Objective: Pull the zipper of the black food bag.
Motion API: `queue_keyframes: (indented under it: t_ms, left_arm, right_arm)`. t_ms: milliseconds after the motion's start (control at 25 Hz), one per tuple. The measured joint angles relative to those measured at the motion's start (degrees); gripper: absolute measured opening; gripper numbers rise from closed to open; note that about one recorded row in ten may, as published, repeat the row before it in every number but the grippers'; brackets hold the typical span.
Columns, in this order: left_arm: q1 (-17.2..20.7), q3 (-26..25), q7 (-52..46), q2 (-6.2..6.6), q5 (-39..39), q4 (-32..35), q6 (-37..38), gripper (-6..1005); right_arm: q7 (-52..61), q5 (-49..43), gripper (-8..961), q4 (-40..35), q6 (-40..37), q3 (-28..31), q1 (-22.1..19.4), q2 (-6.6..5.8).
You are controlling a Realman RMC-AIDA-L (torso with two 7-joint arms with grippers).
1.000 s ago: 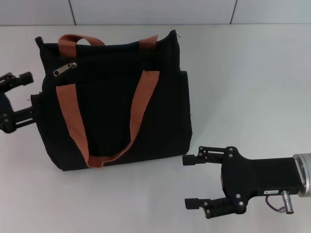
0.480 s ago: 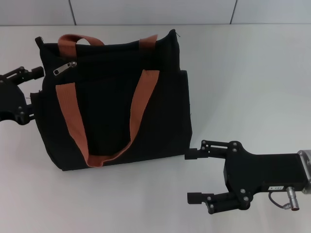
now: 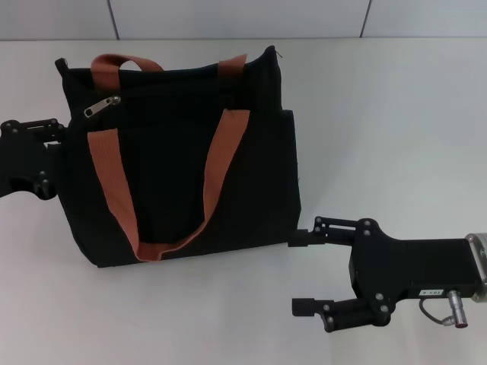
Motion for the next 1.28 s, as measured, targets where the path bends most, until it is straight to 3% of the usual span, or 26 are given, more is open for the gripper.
queue_keyframes:
  t_ms: [240, 520, 880, 960, 1080, 1200, 1280]
  left_arm:
    - [0.3, -1.9, 0.1, 0.13, -0.2, 0.0, 2.5, 302]
    - [0.5, -6.9, 2.6, -0.05, -0.3, 0.1, 6.5, 42]
    - [1.4, -8.2, 8.8, -1.37, -2.4, -0.2, 9.1, 24]
    - [1.4, -8.2, 8.9, -1.42, -2.9, -0.2, 9.5, 24]
    - [1.3, -8.2, 8.9, -1.48, -3.2, -0.3, 9.8, 25]
    - [1.0, -8.2, 9.0, -1.57, -3.3, -0.3, 9.8, 26]
    - [0.9, -8.2, 9.0, -1.62, -3.3, -0.4, 9.9, 26]
  right_arm:
    - [0.1, 3.2, 819, 0.0, -1.1, 0.1, 0.0, -0.06]
    - [8.1, 13.9, 820, 2.2, -1.9, 0.1, 0.2, -0.05]
    - [32.6, 25.9, 819, 0.2, -2.1, 0.1, 6.6, -0.20]
    - [41.7, 26.3, 819, -2.0, 0.6, -0.5, 10.9, -0.33]
    - [47.2, 25.9, 819, -3.6, 3.3, -1.5, 13.5, -0.34]
    - [55.8, 24.4, 819, -5.9, 9.2, -6.6, 18.7, -0.50]
    - [58.0, 23.5, 820, -6.5, 10.5, -7.9, 19.8, -0.54]
